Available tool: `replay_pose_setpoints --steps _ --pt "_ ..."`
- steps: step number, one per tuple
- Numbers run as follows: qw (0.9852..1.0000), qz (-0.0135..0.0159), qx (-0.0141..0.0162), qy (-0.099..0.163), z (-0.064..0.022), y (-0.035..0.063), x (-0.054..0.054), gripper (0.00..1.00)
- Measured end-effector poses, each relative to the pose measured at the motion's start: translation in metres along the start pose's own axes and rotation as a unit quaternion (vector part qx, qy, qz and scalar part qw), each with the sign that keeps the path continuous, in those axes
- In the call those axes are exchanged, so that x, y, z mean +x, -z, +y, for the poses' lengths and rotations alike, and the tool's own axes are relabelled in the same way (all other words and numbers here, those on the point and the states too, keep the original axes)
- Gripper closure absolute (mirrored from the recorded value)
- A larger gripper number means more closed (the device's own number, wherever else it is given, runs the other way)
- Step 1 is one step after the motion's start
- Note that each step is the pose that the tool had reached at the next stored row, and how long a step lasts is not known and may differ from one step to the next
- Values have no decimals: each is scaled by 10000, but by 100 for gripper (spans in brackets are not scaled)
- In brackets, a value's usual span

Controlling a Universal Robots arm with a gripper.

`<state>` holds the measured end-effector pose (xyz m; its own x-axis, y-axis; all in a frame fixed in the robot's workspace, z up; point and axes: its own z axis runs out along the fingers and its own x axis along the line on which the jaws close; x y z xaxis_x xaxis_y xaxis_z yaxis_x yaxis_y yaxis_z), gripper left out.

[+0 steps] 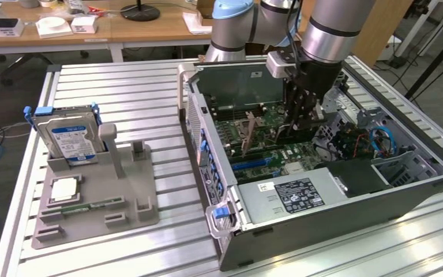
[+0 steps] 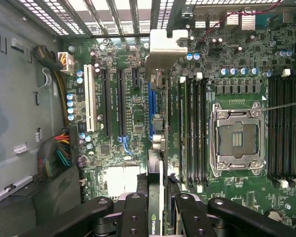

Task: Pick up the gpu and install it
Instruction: 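Insert the gpu into the slot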

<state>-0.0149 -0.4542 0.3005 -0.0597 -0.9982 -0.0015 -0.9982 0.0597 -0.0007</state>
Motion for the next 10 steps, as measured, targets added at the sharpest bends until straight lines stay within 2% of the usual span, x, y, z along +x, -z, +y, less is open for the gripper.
replay_pose_setpoints --steps 10 --pt "10000 1 0 0 16 -3 6 74"
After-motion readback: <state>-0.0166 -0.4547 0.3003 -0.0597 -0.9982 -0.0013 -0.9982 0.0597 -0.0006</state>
